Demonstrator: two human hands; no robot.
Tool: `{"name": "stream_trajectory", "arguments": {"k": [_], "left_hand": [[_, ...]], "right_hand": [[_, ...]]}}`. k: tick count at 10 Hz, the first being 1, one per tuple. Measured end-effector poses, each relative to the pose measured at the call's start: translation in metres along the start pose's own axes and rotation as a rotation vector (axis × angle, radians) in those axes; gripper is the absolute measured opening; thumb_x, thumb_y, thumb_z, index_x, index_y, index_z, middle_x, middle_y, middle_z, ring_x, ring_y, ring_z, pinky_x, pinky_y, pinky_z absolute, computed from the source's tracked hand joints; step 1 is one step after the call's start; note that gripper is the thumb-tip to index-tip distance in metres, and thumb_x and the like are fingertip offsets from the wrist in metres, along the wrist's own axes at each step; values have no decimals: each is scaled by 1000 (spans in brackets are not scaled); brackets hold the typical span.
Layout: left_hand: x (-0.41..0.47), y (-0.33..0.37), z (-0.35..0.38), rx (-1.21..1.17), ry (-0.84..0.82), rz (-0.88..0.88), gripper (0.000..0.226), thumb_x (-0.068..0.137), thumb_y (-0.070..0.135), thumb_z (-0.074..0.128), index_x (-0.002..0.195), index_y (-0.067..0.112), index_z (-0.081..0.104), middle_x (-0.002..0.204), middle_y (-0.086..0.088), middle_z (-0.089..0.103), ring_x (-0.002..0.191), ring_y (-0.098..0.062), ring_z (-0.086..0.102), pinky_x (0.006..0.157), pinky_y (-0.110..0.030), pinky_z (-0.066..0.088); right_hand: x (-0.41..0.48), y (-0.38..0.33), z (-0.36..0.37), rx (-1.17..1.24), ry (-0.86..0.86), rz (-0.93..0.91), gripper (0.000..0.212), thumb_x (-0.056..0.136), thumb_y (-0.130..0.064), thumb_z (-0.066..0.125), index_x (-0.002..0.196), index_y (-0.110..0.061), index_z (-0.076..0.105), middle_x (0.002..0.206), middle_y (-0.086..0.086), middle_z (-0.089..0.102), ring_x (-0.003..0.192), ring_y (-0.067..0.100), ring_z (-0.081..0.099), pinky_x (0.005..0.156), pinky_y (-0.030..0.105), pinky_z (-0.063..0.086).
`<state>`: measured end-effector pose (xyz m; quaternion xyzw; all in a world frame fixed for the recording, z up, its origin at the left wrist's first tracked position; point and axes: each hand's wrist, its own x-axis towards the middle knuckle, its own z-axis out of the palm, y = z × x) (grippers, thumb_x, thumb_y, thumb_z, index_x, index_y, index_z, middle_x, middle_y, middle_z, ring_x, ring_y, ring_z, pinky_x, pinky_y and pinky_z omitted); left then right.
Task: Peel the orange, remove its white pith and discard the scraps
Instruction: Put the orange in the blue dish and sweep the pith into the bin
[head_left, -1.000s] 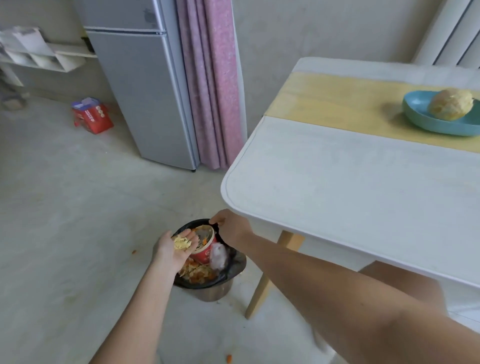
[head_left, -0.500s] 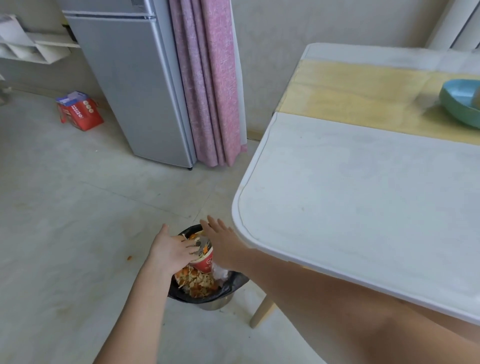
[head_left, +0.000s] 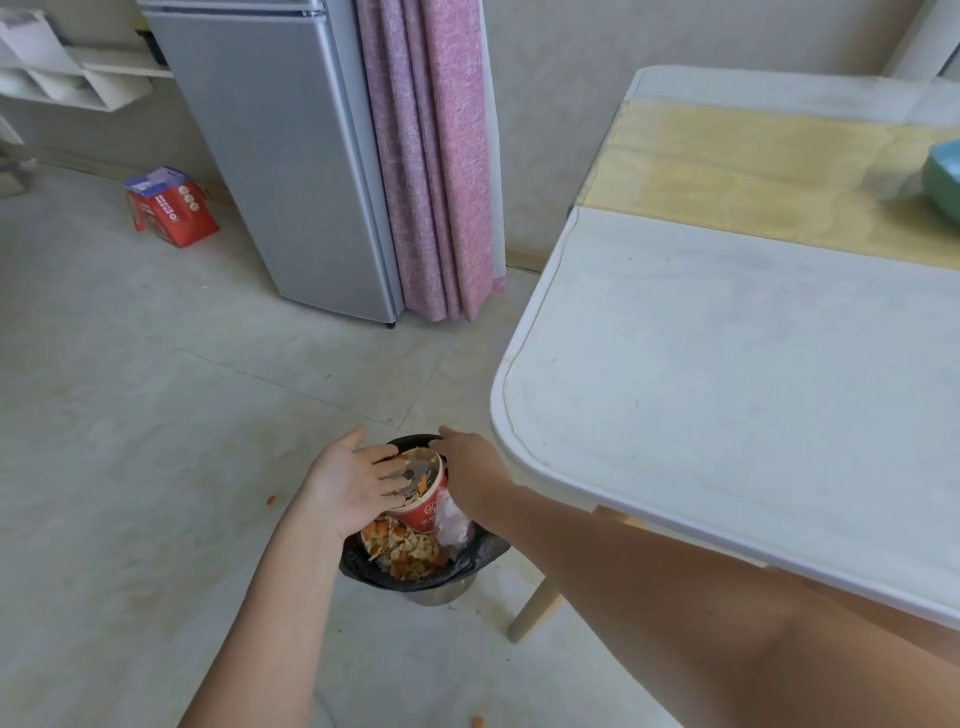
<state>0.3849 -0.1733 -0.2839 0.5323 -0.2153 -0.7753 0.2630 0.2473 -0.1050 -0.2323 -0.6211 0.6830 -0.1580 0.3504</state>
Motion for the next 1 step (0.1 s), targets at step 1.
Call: {"name": "stream_trajectory", "arguments": {"k": [1], "left_hand": [[1, -5, 0, 235, 118, 103, 40, 101, 23, 41, 135, 1, 47, 145, -18, 42, 135, -36, 35, 109, -44, 29]], "right_hand": [[4, 2, -3, -30, 45, 19, 31, 97, -1, 41, 126, 6, 51, 130, 24, 52, 120, 32, 49, 86, 23, 34]]}}
